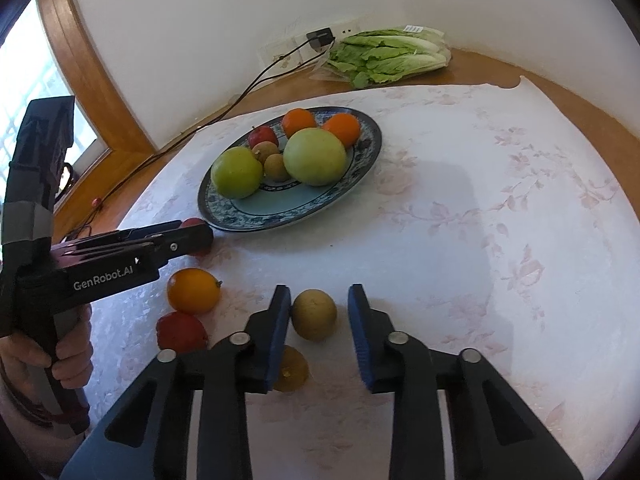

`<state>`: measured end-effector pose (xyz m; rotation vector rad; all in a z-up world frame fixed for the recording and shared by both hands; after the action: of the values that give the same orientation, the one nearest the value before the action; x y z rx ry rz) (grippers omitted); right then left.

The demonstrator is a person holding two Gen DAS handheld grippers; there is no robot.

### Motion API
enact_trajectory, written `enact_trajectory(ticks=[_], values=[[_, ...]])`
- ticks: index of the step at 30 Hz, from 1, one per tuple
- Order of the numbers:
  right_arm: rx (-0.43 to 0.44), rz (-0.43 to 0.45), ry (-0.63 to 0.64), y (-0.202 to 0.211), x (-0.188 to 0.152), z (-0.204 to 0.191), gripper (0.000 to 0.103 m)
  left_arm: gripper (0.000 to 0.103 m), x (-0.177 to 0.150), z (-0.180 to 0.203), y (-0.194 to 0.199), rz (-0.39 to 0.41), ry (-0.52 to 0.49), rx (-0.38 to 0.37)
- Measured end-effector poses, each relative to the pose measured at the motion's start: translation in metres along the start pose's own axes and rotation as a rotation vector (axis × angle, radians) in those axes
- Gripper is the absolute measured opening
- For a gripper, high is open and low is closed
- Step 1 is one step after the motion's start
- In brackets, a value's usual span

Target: Organize fruits

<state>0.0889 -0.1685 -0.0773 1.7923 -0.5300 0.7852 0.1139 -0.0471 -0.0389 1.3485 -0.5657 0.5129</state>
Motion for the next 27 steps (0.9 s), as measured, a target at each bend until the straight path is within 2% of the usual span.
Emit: enact_trajectory(ticks=[1,6,13,21,27], values=[[0.006,-0.004,0.004,0.0,0.0,-0.001,0.024,0.041,0.0,0.0,0.0,0.001,0.001,-0.003],[0.005,-0.007,0.022,-0.002,0.0,-0.006,0.024,0.032,0.002,-0.001,0.004,0.017,0.008,-0.019],[0.008,0.007,0.032,0.0,0.002,-0.01,0.024,0.032,0.002,-0.001,0.005,0.017,0.001,-0.02],[0.009,0.006,0.033,0.001,0.001,-0.012,0.024,0.041,-0.001,0.001,0.0,-0.002,-0.008,-0.012],[0.013,0.003,0.028,-0.001,0.001,-0.011,0.024,0.042,-0.002,0.002,-0.002,-0.004,-0.012,-0.007]])
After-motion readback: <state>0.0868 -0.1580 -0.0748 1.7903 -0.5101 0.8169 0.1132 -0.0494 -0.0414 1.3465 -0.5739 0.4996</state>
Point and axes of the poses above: each gripper's, at about its wrist camera, not at the fingertips, and y roughly against the way its jaws point, z to its right, x to its top, the point moved 7 cm from there along -y, roughly the way its jaws point, and after that the axes turned 7 degrees about z, right-handed, at the moved point
